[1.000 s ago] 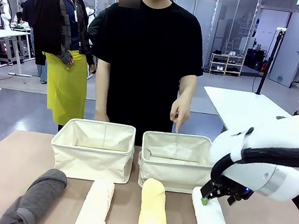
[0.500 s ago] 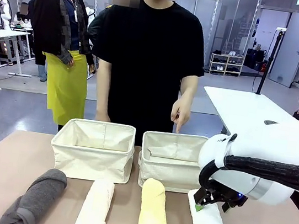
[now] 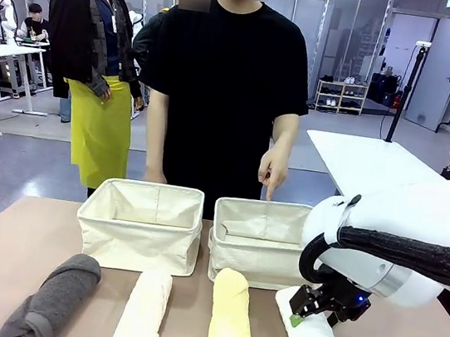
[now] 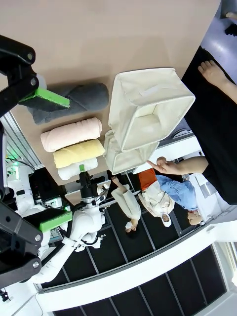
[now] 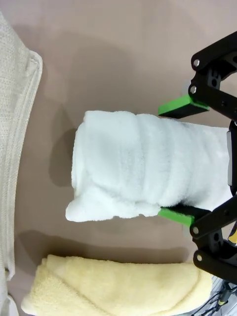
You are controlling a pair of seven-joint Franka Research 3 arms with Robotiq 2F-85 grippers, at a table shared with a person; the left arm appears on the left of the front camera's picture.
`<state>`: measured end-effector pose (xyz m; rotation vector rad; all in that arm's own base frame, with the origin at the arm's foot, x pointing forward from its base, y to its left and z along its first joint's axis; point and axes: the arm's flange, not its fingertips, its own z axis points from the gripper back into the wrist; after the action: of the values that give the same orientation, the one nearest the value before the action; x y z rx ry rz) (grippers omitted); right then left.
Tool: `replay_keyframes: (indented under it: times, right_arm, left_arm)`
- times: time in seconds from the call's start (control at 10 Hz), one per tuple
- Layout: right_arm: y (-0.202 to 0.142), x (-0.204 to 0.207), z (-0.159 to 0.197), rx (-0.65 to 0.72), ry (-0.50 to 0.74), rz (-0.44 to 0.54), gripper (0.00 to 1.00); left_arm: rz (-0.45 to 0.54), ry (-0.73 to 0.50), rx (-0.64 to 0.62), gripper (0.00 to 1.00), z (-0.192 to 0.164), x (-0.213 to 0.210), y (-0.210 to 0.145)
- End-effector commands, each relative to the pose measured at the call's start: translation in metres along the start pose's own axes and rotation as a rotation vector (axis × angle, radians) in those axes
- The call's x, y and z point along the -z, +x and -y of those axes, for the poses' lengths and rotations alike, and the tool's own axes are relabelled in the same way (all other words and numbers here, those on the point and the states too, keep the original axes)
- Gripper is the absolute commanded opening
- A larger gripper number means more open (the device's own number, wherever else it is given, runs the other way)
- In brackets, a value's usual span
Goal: Divide the towels into two baskets.
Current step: Pick up one hotel-folded towel and place it in the Fabric basket indicated by the person.
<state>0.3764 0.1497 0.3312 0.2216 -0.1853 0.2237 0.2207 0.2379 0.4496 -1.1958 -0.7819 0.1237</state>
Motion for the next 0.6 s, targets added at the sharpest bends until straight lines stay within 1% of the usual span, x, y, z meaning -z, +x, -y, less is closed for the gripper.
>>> replay_keyframes:
  times: [0.0,0.1,0.2,0.3,0.4,0.5]
  right_arm:
    - [-0.06,-0.003,0.014,-0.015,0.002,0.007,0.62]
    - [-0.06,-0.005,0.013,-0.015,0.003,0.006,0.55]
    - [-0.061,-0.006,0.012,-0.016,0.006,0.007,0.43]
    - [-0.062,-0.007,0.012,-0.017,0.008,0.008,0.35]
    - [-0.063,-0.008,0.012,-0.022,0.016,0.004,0.23]
    - [-0.001,-0.009,-0.001,-0.003,0.0,0.008,0.23]
  left_arm:
    - [0.011,-0.022,0.024,1.0,0.0,-0.003,0.0]
    - [0.011,-0.022,0.024,1.0,0.0,-0.003,0.0]
    - [0.011,-0.022,0.024,1.0,0.0,-0.003,0.0]
    - [0.011,-0.022,0.024,1.0,0.0,-0.003,0.0]
    - [0.011,-0.022,0.024,1.0,0.0,-0.003,0.0]
    - [0.011,-0.022,0.024,1.0,0.0,-0.003,0.0]
